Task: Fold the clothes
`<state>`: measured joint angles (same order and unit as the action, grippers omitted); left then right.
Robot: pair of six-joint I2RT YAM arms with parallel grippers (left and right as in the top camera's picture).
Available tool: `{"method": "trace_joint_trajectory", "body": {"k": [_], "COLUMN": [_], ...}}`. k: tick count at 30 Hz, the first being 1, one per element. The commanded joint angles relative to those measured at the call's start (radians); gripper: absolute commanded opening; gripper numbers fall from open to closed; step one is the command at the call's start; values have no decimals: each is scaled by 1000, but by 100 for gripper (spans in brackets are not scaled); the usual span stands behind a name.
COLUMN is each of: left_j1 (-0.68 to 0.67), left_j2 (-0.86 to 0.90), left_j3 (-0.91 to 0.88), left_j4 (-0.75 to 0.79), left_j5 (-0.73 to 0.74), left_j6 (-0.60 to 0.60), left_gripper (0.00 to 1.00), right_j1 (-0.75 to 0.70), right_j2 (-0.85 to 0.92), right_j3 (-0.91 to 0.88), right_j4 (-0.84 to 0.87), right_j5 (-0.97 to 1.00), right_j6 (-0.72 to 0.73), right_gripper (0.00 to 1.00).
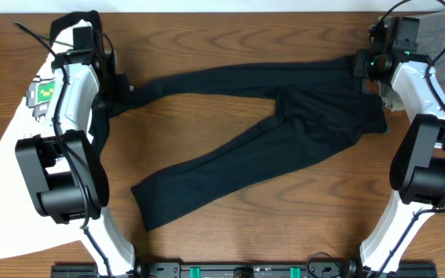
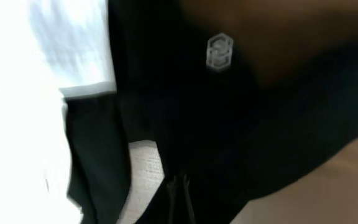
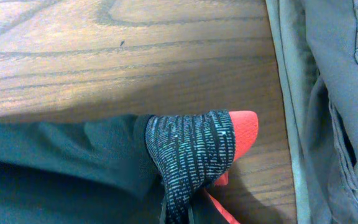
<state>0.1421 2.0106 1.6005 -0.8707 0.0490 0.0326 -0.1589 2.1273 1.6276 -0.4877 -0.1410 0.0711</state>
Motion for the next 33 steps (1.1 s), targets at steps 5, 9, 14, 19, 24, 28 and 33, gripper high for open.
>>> {"method": "trace_joint_trajectory", "body": {"k": [5, 9, 14, 19, 24, 28, 33], "left_j1": [6, 6, 10, 21, 24, 25, 25], "left_j2": [9, 9, 9, 10, 10, 10, 10], "left_j3": [4, 2, 2, 2, -39, -121, -196], "left_j4": [-178, -191, -173, -103, -77, 1, 85], "left_j5": [-13, -15, -15, -14, 0, 66, 105], "left_j6": [-79, -79, -79, -103, -156, -163, -170], "left_gripper": [16, 50, 61, 60, 57, 52, 49], "right_j1": [-13, -13, -13, -13, -13, -13, -13], "right_j2": [5, 5, 5, 5, 5, 5, 5], "right_j3": [13, 13, 13, 13, 13, 13, 13], "right_j4": [-2, -3, -3, -3, -3, -3, -10], "right_j5": [2, 2, 2, 2, 2, 2, 2], "right_j6": [2, 2, 2, 2, 2, -3, -10], "right_gripper": [7, 13, 24, 27, 28, 28, 28]}}
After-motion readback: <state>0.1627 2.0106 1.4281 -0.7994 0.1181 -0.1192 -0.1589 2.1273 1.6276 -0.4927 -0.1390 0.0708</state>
